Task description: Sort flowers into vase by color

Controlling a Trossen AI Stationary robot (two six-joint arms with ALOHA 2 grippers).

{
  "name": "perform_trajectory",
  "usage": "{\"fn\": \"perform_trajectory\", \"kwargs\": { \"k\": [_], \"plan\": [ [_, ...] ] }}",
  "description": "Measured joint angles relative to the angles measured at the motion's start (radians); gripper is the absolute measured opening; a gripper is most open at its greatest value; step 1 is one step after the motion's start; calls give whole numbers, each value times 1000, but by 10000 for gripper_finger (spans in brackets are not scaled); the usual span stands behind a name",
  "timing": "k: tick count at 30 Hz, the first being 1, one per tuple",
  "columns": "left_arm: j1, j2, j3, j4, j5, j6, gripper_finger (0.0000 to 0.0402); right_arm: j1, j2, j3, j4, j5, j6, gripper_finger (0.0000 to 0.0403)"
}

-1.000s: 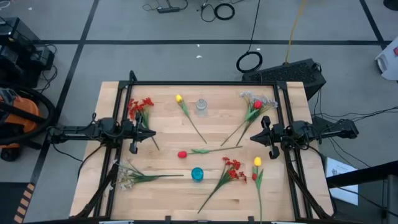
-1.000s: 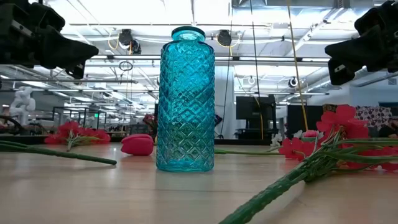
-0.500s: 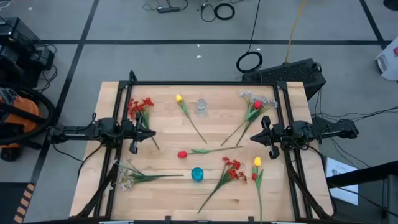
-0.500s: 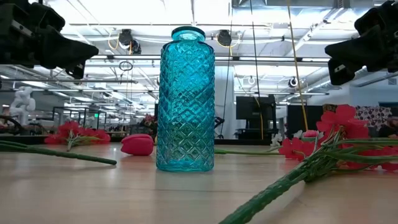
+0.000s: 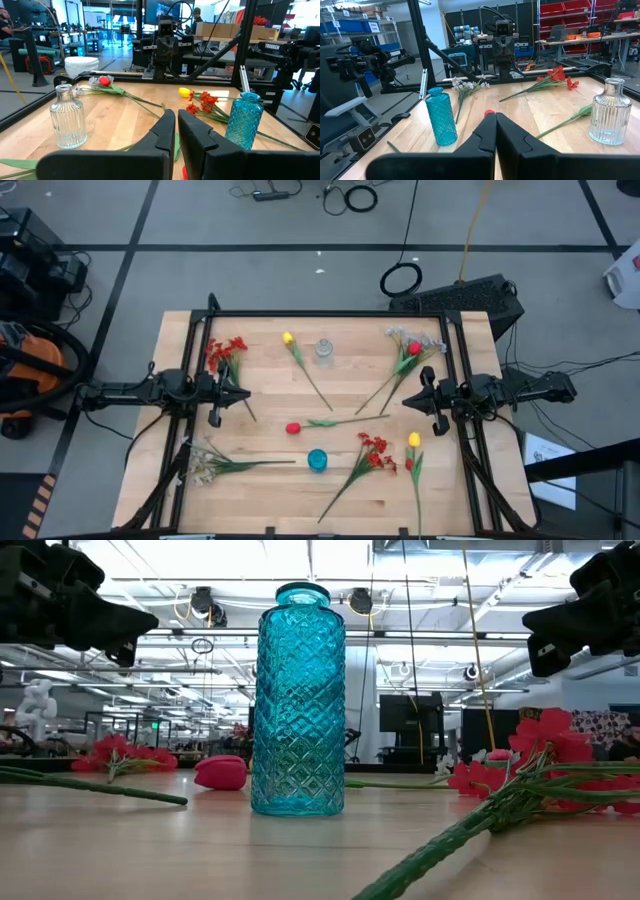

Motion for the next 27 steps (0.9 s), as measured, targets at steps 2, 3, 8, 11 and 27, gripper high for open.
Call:
{"fn": "perform_trajectory", "kwargs": {
  "k": [2,3,8,11,27],
  "plan": [
    [0,0,0,0,0,0,30,0,0,0,0,0,0,0],
    [0,0,0,0,0,0,30,0,0,0,0,0,0,0],
    [0,0,0,0,0,0,30,0,0,0,0,0,0,0],
    [0,0,0,0,0,0,30,0,0,0,0,0,0,0],
    [0,12,41,93,-49,-125,27,0,0,0,0,0,0,0]
  ]
}}
